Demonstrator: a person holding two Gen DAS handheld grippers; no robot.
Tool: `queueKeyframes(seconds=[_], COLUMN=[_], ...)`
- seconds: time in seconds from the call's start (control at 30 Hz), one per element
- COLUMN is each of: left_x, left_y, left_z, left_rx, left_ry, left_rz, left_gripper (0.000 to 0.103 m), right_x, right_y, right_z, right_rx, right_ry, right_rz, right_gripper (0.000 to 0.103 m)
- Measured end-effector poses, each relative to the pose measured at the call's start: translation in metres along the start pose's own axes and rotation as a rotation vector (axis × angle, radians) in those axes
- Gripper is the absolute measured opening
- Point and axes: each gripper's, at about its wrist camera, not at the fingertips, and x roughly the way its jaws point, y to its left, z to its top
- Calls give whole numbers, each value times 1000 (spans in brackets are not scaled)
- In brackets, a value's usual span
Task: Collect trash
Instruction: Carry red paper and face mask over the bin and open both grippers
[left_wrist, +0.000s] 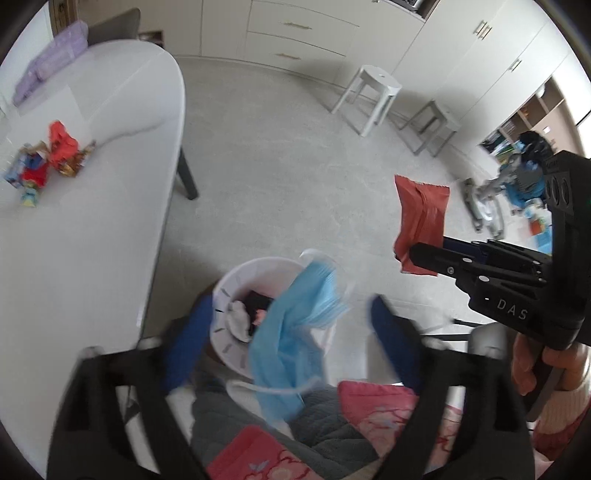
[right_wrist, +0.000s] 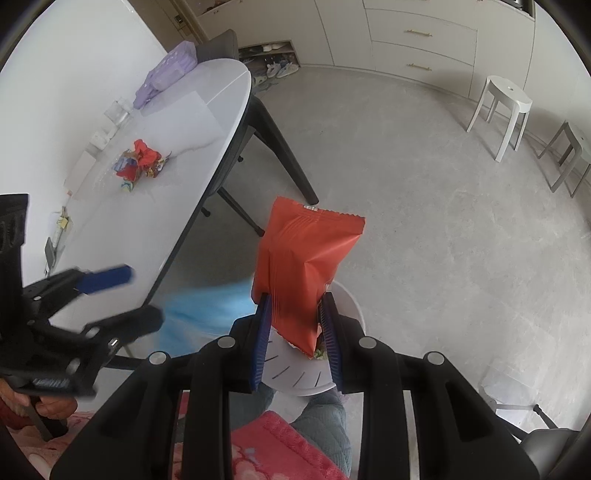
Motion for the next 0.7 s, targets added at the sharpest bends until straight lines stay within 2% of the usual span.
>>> queueKeyframes(seconds=[0.23, 0.4, 0.47, 0.53, 0.6, 0.7], left_x=[1, -7, -6, -8, -10, -13], left_y=[-5, -3, -2, 0, 1, 5], left_z=[-3, -6, -5, -7, -8, -9], left_rx=[14, 5, 0, -5, -12, -24], left_ry=[18, -2, -3, -5, -9, -15], left_rz=[34, 38, 39, 40, 40, 40], left_gripper=[94, 94, 94, 94, 94, 94], right_x=[8, 13, 17, 18, 15, 13], right_y=[1, 10, 13, 17, 19, 16], right_z=[-7, -10, -11, -12, -11, -7], right_rx=[-12, -48, -66, -68, -58, -33], right_ry=[31, 62, 87, 100, 86, 78], right_rz=[26, 45, 49, 31, 11, 4], right_gripper=[29, 30, 38, 74, 81, 82])
